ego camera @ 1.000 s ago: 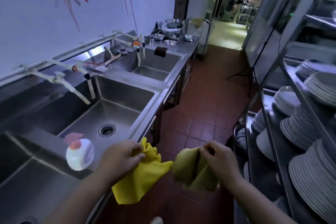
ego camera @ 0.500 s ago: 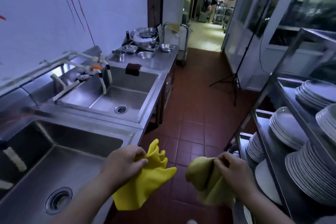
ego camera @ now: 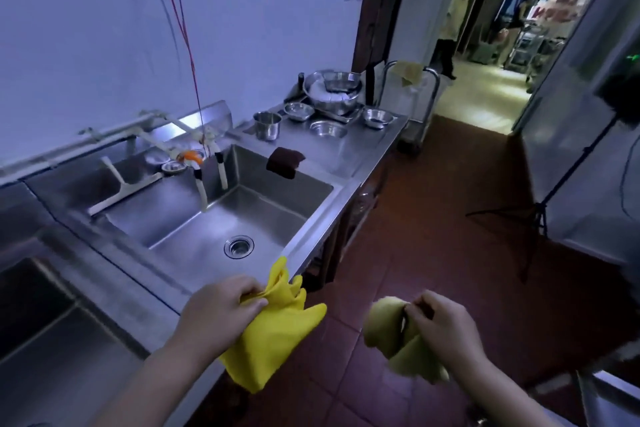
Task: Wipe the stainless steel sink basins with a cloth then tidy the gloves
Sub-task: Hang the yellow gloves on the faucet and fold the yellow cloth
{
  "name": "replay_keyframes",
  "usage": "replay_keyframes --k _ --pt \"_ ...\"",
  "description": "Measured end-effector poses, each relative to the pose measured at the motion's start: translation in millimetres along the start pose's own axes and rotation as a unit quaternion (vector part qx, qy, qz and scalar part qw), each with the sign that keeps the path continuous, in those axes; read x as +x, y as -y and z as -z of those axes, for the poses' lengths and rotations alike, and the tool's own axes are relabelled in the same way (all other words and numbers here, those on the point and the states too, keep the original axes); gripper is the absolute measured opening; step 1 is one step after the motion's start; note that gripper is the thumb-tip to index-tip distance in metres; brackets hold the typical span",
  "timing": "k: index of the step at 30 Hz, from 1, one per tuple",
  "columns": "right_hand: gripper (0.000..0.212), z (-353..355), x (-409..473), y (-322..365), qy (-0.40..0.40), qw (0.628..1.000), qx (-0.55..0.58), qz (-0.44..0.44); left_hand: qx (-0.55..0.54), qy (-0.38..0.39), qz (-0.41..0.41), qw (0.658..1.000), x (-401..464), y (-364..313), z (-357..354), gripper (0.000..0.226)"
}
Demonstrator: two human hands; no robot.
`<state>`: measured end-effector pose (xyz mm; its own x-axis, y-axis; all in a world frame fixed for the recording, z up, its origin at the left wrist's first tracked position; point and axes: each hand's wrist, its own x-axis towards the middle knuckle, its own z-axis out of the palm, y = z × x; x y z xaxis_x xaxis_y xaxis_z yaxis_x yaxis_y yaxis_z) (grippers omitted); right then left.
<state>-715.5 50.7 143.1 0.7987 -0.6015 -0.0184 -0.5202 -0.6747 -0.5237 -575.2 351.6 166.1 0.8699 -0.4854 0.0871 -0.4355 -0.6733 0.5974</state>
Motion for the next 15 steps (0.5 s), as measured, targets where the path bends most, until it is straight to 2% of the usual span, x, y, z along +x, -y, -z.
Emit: replay_keyframes --k 4,8,12,15 --pt "0.013 -9.6 77.8 10.9 0.044 0.998 -0.019 0.04 -0.004 -0.02 0.052 0.998 52.6 8.5 -13.7 0.01" --pt "0.021 -25.6 155.9 23.9 0.078 0.992 -0.042 0.087 -0.025 -0.042 0.094 0.994 120.2 23.0 -27.2 0.013" --pt "0.013 -37.6 234.8 44.2 0.084 0.988 -0.062 0.117 -0.081 -0.067 0.105 0.989 201.0 40.9 -37.4 0.033" --pt "0.006 -42.8 293.9 65.2 0.095 0.983 -0.078 0.134 -0.098 -0.07 0.112 0.986 260.4 50.9 -39.5 0.033"
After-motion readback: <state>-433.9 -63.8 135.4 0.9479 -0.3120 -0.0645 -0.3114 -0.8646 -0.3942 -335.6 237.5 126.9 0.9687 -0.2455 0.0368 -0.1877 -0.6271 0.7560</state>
